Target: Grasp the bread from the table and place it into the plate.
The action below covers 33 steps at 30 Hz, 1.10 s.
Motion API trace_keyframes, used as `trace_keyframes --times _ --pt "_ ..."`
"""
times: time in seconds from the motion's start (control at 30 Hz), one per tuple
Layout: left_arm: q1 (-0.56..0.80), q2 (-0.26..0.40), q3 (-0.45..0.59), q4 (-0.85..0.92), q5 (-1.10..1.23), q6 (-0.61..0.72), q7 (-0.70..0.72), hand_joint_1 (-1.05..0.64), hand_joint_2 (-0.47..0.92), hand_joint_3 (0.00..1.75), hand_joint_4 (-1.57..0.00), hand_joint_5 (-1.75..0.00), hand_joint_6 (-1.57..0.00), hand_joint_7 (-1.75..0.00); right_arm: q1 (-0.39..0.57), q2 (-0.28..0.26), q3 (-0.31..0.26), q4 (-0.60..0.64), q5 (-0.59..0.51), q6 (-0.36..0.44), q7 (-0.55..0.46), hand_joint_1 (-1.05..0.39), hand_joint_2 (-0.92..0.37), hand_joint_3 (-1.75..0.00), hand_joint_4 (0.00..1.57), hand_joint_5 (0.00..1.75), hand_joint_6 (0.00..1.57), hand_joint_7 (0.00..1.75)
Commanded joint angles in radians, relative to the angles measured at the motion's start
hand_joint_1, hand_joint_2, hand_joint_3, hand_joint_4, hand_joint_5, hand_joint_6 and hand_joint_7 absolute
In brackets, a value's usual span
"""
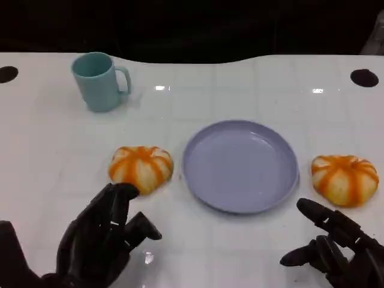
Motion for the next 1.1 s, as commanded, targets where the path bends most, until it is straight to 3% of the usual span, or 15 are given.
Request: trace_keyframes --times 0.03,0.1,0.27,0.3,0.37,0.47,0.57,0.7,0.83,0.97,1.1 --pt "-0.007 0.016 -0.008 0.029 0.048 -0.075 -0.043 -0.52 0.92 0.46 -0.72 -1.75 -0.57 -1.60 0.001 -0.011 -0.011 -0.009 0.008 0.006 -0.005 -0.76 -0.92 -0.30 0.75 1.06 1.06 0.17" --pt "-0.025 0.021 -0.012 0.052 0.074 -0.121 -0.065 -0.53 0.92 0.47 -0.68 -1.75 -0.54 -1.57 -0.001 -0.009 -0.012 -0.008 0.012 0.009 -0.004 -0.76 -0.92 -0.29 0.75 1.06 1.06 0.17" --pt "-0.090 0.055 -0.021 0.128 0.170 -0.254 -0.110 -0.52 0.92 0.29 -0.58 -1.45 -0.60 -0.94 -0.004 -0.005 -0.007 -0.004 0.004 0.010 -0.013 -0.75 -0.92 -0.29 0.75 1.05 1.06 0.17" --pt "-0.103 0.074 -0.034 0.140 0.223 -0.301 -0.109 -0.51 0.92 0.28 -0.58 -1.42 -0.61 -0.89 -0.009 -0.004 -0.008 0.009 0.002 -0.008 -0.004 -0.75 -0.92 -0.30 0.75 1.05 1.06 0.17" --pt "-0.121 0.101 -0.056 0.153 0.307 -0.379 -0.104 -0.46 0.92 0.24 -0.49 -1.28 -0.49 -0.73 -0.015 -0.003 -0.009 0.025 -0.004 -0.029 0.000 -0.75 -0.92 -0.31 0.74 1.05 1.05 0.17" --pt "-0.139 0.169 -0.103 0.174 0.519 -0.545 -0.061 -0.40 0.92 0.16 -0.35 -1.18 -0.35 -0.61 -0.014 -0.005 -0.006 0.016 -0.009 -0.015 -0.011 -0.75 -0.92 -0.31 0.74 1.05 1.06 0.17" --pt "-0.155 0.226 -0.132 0.203 0.691 -0.648 0.001 -0.40 0.92 0.10 -0.27 -1.12 -0.34 -0.50 -0.010 -0.004 -0.004 0.005 -0.007 -0.005 -0.019 -0.75 -0.92 -0.31 0.75 1.05 1.06 0.18" --pt "-0.200 0.303 -0.168 0.222 0.890 -0.702 0.084 -0.41 0.91 0.01 -0.18 -0.99 -0.46 -0.25 -0.007 -0.002 -0.005 0.004 -0.001 -0.004 -0.017 -0.74 -0.92 -0.30 0.74 1.05 1.06 0.18" --pt "-0.244 0.368 -0.204 0.232 1.072 -0.717 0.174 -0.43 0.87 0.00 -0.15 -0.98 -0.52 -0.21 -0.009 -0.003 -0.006 0.015 -0.001 -0.013 -0.008 -0.75 -0.92 -0.30 0.74 1.05 1.06 0.18" --pt "-0.290 0.425 -0.245 0.223 1.222 -0.694 0.220 -0.44 0.83 0.00 -0.10 -0.83 -0.51 -0.14 -0.011 -0.004 -0.007 0.013 0.001 -0.010 -0.005 -0.75 -0.92 -0.30 0.75 1.06 1.06 0.18" --pt "-0.325 0.477 -0.288 0.190 1.307 -0.631 0.166 -0.44 0.80 0.00 -0.01 -0.66 -0.40 -0.04 -0.010 -0.004 -0.007 0.013 -0.006 -0.013 -0.010 -0.75 -0.92 -0.30 0.75 1.06 1.06 0.19"
